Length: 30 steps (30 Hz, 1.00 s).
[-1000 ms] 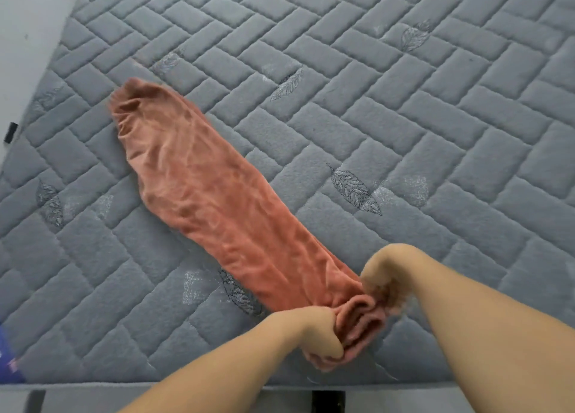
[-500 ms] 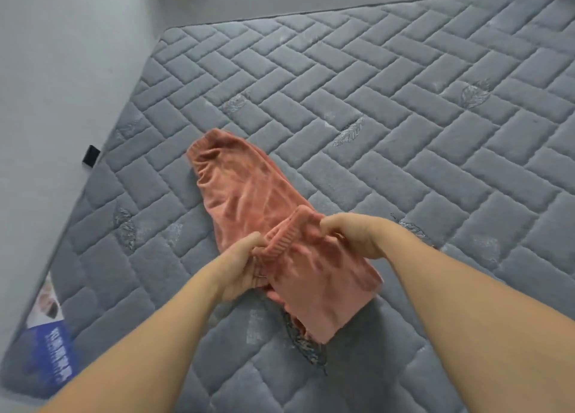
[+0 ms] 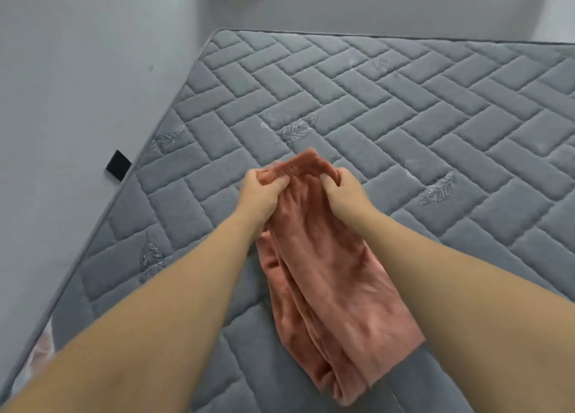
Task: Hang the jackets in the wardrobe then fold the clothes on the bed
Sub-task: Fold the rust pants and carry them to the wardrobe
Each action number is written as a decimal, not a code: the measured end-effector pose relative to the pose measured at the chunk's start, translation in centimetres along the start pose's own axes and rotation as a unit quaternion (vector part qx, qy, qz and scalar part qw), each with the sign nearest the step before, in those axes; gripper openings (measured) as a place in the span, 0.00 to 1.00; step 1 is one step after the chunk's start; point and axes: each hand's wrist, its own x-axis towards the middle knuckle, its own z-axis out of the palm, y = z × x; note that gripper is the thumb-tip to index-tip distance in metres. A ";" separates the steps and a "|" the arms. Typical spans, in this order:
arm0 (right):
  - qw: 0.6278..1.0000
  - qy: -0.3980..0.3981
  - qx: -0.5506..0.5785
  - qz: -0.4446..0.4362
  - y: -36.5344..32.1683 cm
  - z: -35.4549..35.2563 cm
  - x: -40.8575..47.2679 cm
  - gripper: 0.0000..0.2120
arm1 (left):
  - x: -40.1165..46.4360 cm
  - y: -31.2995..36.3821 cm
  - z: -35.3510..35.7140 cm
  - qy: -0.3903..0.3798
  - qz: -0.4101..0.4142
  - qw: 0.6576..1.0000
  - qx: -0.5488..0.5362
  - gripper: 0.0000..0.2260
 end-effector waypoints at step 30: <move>0.920 0.108 -0.360 -0.109 14.2 12.2 10.3 0.27 | 16.2 -12.6 -2.6 -0.033 -0.107 0.991 0.076 0.07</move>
